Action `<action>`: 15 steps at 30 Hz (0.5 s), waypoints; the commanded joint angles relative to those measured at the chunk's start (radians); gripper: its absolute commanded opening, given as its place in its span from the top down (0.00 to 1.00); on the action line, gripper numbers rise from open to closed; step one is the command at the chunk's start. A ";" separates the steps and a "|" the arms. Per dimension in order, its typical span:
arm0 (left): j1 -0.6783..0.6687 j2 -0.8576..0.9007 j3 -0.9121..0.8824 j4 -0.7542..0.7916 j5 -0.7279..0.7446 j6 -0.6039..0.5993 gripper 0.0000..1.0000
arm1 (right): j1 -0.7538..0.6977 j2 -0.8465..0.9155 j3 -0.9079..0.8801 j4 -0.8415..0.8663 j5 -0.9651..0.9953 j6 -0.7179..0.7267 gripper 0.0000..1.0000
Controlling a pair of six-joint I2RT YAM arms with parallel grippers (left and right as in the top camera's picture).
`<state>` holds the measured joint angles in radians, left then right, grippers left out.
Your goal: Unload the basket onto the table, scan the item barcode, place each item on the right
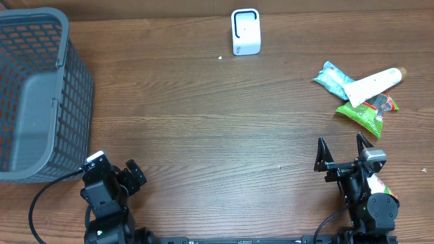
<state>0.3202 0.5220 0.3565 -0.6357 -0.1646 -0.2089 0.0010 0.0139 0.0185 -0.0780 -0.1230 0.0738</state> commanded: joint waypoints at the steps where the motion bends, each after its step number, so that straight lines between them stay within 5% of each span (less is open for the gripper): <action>1: -0.006 -0.005 0.017 0.004 0.005 -0.008 0.00 | 0.005 -0.011 -0.010 0.005 -0.001 0.005 0.00; 15: -0.034 -0.003 0.017 -0.023 -0.081 0.059 0.00 | 0.005 -0.011 -0.010 0.005 -0.001 0.005 0.00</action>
<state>0.2893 0.5220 0.3565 -0.6468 -0.1776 -0.1974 0.0010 0.0139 0.0185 -0.0776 -0.1234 0.0750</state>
